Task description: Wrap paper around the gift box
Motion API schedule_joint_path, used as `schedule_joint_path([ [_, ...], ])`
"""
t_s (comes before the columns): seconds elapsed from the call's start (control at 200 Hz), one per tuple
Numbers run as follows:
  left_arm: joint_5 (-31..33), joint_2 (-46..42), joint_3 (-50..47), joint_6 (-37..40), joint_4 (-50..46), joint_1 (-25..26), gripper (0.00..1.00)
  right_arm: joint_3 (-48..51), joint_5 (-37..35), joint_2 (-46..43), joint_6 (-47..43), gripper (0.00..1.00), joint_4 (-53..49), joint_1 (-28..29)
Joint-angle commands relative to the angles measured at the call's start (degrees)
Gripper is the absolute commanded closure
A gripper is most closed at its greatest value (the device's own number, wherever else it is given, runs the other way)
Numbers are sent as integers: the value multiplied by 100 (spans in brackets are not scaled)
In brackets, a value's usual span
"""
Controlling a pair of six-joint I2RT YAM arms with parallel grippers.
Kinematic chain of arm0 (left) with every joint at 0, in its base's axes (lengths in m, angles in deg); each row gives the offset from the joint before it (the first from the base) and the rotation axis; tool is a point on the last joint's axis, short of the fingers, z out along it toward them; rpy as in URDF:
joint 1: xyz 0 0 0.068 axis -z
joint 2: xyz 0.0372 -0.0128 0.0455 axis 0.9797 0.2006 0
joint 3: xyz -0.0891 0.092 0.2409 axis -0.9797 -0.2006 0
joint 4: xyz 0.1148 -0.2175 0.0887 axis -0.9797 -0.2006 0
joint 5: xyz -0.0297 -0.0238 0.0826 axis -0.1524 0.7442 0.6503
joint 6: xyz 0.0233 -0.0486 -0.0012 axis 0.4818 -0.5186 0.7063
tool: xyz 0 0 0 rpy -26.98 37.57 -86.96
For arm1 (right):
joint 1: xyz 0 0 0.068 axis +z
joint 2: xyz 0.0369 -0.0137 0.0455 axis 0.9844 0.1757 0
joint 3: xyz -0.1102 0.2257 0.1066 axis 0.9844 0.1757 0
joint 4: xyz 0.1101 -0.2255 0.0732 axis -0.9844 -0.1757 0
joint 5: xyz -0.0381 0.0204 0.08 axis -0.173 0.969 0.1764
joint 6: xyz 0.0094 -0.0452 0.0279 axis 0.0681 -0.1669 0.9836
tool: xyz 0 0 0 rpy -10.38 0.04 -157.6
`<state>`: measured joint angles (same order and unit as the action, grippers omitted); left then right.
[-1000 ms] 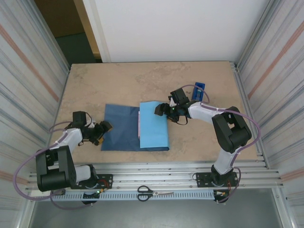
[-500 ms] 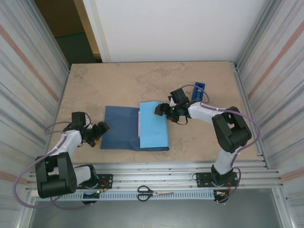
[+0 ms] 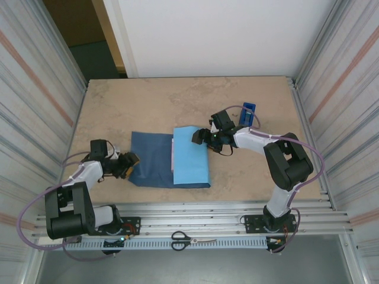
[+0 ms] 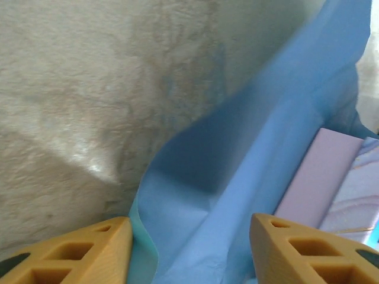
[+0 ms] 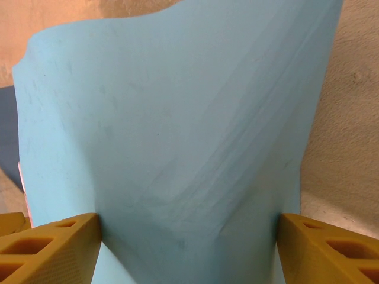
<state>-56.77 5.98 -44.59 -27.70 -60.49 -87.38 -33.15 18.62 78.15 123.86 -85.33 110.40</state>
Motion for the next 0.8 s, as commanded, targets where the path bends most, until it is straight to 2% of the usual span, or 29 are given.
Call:
schedule_joint_path([
  [0.0, -282, -71, -4, -8, -28, -1, 47, 242, -434, 414, 10, 25, -986, 182],
  [0.09, 10, -226, -50, -37, -139, -14, 40, 235, -432, 416, 10, 25, -998, 182],
  [0.195, 267, -424, -142, -131, -223, -79, 38, 233, -434, 415, 10, 25, -1009, 174],
  [0.261, 530, -530, -177, -169, -358, -96, 30, 230, -438, 405, 14, 25, -1003, 178],
  [0.426, 613, -530, -249, -153, -430, -128, 30, 242, -452, 407, 11, 25, -1012, 177],
  [0.556, 610, -459, -323, -142, -454, -126, 31, 252, -438, 413, 19, 25, -977, 187],
  [0.641, 513, -447, -398, -165, -294, -124, 35, 250, -439, 418, 19, 25, -986, 186],
  [0.797, 139, -310, -382, -124, -101, -132, 50, 251, -427, 426, 28, 25, -970, 190],
])
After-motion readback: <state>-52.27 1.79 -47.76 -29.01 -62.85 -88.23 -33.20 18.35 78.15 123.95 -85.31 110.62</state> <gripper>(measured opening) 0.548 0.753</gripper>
